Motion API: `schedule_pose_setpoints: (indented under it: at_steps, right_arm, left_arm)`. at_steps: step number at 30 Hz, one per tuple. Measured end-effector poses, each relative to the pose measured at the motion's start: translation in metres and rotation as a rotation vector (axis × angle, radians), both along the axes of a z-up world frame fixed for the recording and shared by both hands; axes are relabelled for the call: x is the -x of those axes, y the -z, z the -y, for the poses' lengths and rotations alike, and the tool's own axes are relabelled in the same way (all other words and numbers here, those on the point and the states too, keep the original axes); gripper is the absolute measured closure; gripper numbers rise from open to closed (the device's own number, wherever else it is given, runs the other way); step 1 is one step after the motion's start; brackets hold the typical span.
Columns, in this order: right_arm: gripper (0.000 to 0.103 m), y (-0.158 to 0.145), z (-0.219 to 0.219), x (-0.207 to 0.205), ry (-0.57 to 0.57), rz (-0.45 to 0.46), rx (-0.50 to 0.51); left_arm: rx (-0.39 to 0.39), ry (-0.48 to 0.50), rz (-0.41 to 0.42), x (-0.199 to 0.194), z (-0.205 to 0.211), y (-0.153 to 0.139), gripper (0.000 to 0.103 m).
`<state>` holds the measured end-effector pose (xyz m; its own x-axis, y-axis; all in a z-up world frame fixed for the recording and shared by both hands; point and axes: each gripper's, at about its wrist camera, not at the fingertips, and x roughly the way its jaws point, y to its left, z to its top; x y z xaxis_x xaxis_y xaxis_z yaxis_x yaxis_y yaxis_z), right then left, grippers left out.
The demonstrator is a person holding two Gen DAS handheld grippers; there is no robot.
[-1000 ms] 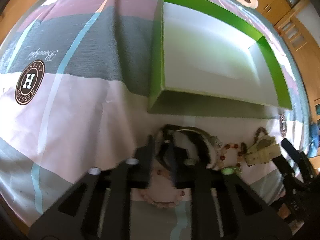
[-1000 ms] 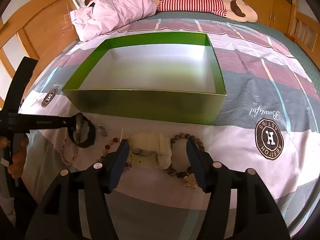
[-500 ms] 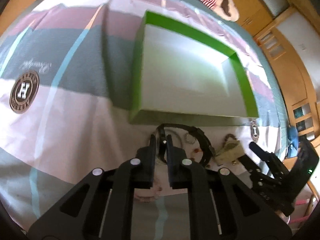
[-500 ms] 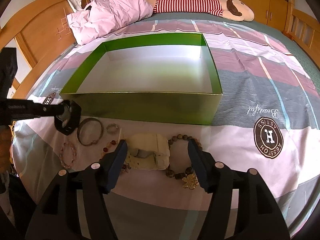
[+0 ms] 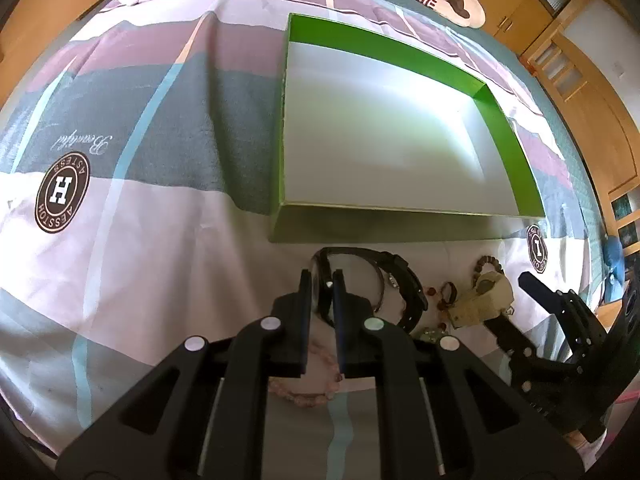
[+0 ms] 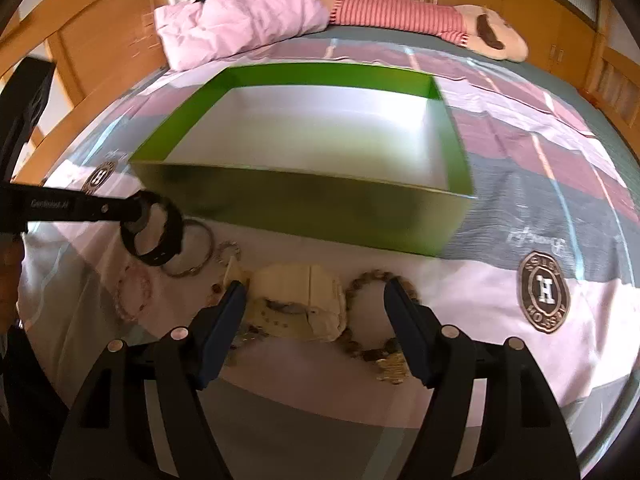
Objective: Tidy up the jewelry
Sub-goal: 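Move left tool to the black strap watch while right tool approaches the white strap watch, then close left gripper on the black watch while right gripper closes on the white watch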
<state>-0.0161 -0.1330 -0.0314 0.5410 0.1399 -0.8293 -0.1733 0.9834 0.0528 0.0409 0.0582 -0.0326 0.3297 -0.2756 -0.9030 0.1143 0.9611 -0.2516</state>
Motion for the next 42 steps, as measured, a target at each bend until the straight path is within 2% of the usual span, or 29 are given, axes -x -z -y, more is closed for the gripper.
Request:
schedule_pose_setpoints:
  at_steps: [3, 7, 8, 9, 15, 20, 21, 22, 23, 28, 30, 33, 37, 39, 40, 41, 42]
  right_arm:
    - [0.027, 0.002, -0.004, 0.0, -0.012, 0.002, 0.021]
    - [0.028, 0.006, -0.002, -0.002, -0.018, -0.025, -0.019]
    - [0.033, 0.007, -0.001, -0.002, -0.029, -0.038, -0.054]
    - [0.051, 0.006, 0.0, -0.002, -0.043, -0.045, -0.093]
    - [0.053, 0.0, -0.001, 0.001, -0.022, -0.011, -0.064]
    - [0.055, -0.01, 0.012, 0.001, 0.046, 0.044, -0.067]
    - [0.056, -0.012, 0.014, 0.001, 0.059, 0.053, -0.064]
    - [0.072, -0.014, 0.017, 0.001, 0.076, 0.069, -0.053]
    - [0.076, -0.016, 0.018, 0.001, 0.086, 0.08, -0.038]
    - [0.076, -0.017, 0.022, 0.001, 0.094, 0.088, -0.024]
    - [0.072, -0.015, 0.023, 0.0, 0.102, 0.073, -0.028]
    - [0.045, -0.013, 0.028, -0.002, 0.113, 0.055, -0.054]
    - [0.029, -0.005, 0.024, -0.006, 0.101, 0.037, -0.041]
    - [0.023, 0.0, 0.019, -0.01, 0.086, 0.028, -0.036]
    - [0.022, 0.005, 0.015, -0.014, 0.074, 0.013, -0.019]
    - [0.022, 0.009, 0.011, -0.016, 0.066, 0.002, 0.001]
    - [0.022, 0.016, 0.007, -0.02, 0.057, -0.007, 0.035]
  left_arm:
    - [-0.016, 0.005, 0.003, 0.001, 0.001, 0.0, 0.092]
    - [-0.028, 0.018, 0.001, 0.004, 0.001, 0.003, 0.092]
    - [-0.031, 0.021, 0.002, 0.003, 0.001, 0.003, 0.092]
    - [-0.037, 0.024, 0.006, 0.003, 0.002, 0.003, 0.092]
    - [-0.062, 0.023, 0.042, 0.006, 0.007, -0.001, 0.092]
    - [-0.106, 0.017, 0.116, 0.01, 0.008, -0.012, 0.092]
    - [-0.12, 0.018, 0.14, 0.011, 0.009, -0.016, 0.092]
    - [-0.133, 0.02, 0.161, 0.013, 0.011, -0.019, 0.092]
    - [-0.147, 0.023, 0.182, 0.014, 0.012, -0.022, 0.092]
    - [-0.21, 0.049, 0.272, 0.021, 0.022, -0.033, 0.092]
    - [-0.226, 0.056, 0.277, 0.022, 0.024, -0.033, 0.092]
    - [-0.225, 0.058, 0.264, 0.02, 0.023, -0.03, 0.092]
    - [-0.231, 0.054, 0.251, 0.02, 0.023, -0.027, 0.092]
    - [-0.229, 0.042, 0.232, 0.017, 0.02, -0.023, 0.086]
    - [-0.218, 0.029, 0.202, 0.013, 0.016, -0.02, 0.076]
    - [-0.202, 0.009, 0.174, 0.009, 0.01, -0.016, 0.072]
    - [-0.184, -0.014, 0.148, 0.006, 0.003, -0.013, 0.071]
